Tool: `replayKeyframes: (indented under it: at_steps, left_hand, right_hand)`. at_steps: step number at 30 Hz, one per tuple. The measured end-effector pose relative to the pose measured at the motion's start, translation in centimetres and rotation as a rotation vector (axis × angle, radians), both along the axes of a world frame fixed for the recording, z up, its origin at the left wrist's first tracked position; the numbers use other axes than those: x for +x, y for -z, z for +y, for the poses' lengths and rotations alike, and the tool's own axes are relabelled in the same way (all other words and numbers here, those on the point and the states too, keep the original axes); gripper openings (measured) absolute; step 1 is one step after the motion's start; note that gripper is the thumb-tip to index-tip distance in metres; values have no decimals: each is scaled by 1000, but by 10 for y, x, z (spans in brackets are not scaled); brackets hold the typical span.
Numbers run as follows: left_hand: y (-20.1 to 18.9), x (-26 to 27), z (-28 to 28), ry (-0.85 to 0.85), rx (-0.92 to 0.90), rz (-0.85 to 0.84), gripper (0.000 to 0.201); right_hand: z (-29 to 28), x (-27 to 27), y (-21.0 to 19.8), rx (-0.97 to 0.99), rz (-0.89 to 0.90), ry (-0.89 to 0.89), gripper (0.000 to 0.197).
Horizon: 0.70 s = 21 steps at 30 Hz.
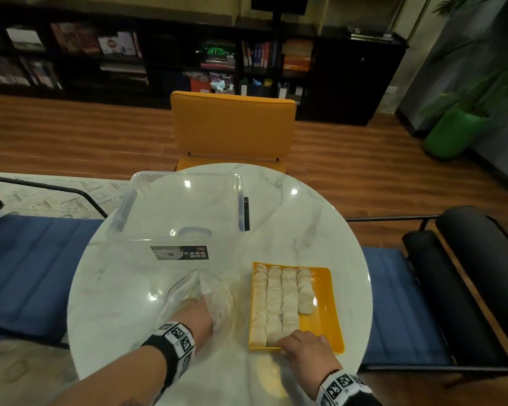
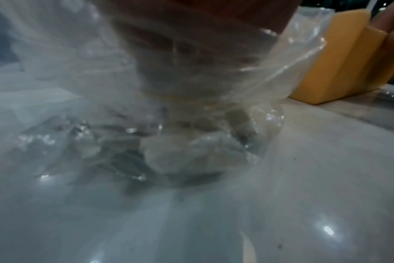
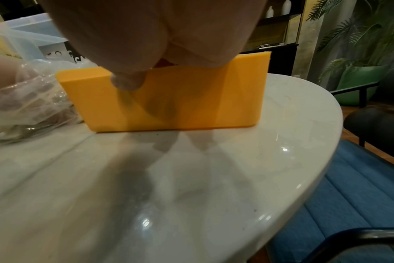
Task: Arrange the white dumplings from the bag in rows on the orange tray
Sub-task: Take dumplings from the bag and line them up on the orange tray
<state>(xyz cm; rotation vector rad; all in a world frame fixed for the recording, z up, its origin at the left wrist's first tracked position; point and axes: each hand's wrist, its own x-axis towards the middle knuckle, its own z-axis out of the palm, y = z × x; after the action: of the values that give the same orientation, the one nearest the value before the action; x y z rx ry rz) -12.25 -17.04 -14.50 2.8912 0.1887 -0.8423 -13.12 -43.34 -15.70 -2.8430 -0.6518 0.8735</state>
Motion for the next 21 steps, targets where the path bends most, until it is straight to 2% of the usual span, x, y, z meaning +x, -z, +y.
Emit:
replayKeyframes:
  at_steps: [2,4,7,9,12,13,16,18,21]
  left_hand:
    - [-3,-4,9,-64,-34,-16,37]
    - [1,-4,21,-122,-156,-94,35]
    - [-13,-4,32,-174,-290,-129,9]
    - [-20,-5,35,-231,-386,-184,16]
    - [-24,-9,39,-406,-493,-267,18]
    - [-26,-9,40,-465,-546,-301,15]
    - [-26,-9,48,-648,-745,-387,14]
    - [-27,-7,50,-808,-952,-415,20]
    - [-33,-5,50,-1015,-1178,-358,13]
  right_hand:
    - [0,-1,-2,27,6,11,41]
    - [1,-1,-5,51,-1,21,36]
    - [0,-1,-5,61,-6,26,36]
    - [1,0,-7,51,3,22,37]
    - [1,1,-9,36,54,9,59]
    - [1,1,-9,35,55,9,58]
    - [0,3,-8,54,42,9,36]
    - [1,3,-10,57,51,14,35]
    - [1,4,-13,53,55,26,34]
